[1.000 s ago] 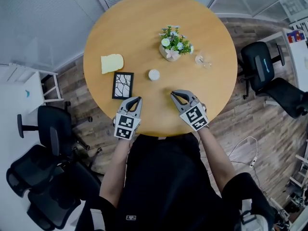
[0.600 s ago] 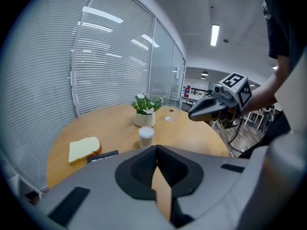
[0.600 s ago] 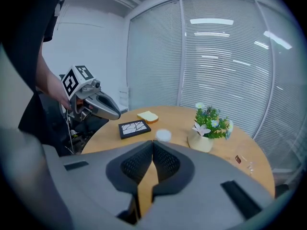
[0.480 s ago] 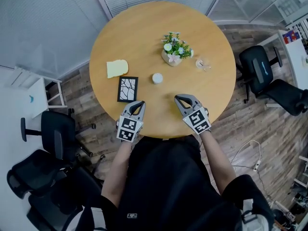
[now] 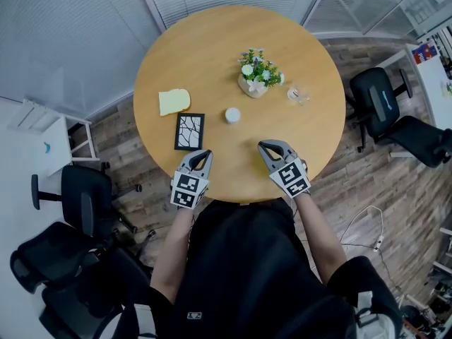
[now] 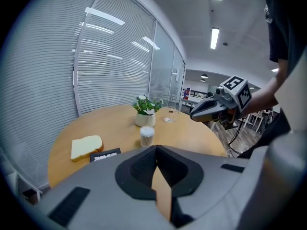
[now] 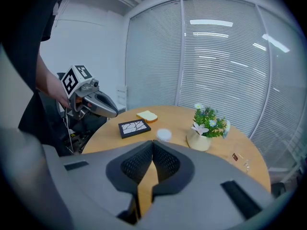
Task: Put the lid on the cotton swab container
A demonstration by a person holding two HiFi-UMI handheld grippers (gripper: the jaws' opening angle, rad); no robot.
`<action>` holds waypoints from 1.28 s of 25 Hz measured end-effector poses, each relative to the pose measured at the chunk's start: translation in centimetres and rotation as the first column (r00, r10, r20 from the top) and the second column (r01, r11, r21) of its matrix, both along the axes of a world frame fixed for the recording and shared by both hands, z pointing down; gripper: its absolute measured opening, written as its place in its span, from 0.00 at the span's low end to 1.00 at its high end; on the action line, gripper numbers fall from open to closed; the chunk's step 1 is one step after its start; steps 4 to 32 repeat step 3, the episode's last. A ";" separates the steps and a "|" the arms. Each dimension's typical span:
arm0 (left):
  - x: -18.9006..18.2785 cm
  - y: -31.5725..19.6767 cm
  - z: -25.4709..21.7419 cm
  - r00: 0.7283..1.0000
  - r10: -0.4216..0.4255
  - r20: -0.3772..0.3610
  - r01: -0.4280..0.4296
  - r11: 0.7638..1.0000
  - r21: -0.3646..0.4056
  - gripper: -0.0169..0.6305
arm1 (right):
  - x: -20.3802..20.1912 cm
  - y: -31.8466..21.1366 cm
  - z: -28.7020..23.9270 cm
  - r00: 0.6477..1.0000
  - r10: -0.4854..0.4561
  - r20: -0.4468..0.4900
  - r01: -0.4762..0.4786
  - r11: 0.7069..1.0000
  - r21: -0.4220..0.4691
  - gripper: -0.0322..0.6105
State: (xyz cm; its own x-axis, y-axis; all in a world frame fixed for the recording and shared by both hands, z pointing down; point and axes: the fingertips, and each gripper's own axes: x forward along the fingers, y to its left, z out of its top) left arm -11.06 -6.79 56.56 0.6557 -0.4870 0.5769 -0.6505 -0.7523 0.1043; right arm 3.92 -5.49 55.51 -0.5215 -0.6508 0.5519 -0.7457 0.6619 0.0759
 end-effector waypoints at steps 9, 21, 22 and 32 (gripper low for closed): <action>-0.4 0.0 0.1 1.000 -0.007 -0.002 0.007 1.000 0.001 0.04 | -0.1 0.0 0.1 1.000 0.001 -0.002 -0.001 1.000 -0.001 0.06; -0.4 0.0 0.1 1.000 -0.007 -0.002 0.007 1.000 0.001 0.04 | -0.1 0.0 0.1 1.000 0.001 -0.002 -0.001 1.000 -0.001 0.06; -0.4 0.0 0.1 1.000 -0.007 -0.002 0.007 1.000 0.001 0.04 | -0.1 0.0 0.1 1.000 0.001 -0.002 -0.001 1.000 -0.001 0.06; -0.4 0.0 0.1 1.000 -0.007 -0.002 0.007 1.000 0.001 0.04 | -0.1 0.0 0.1 1.000 0.001 -0.002 -0.001 1.000 -0.001 0.06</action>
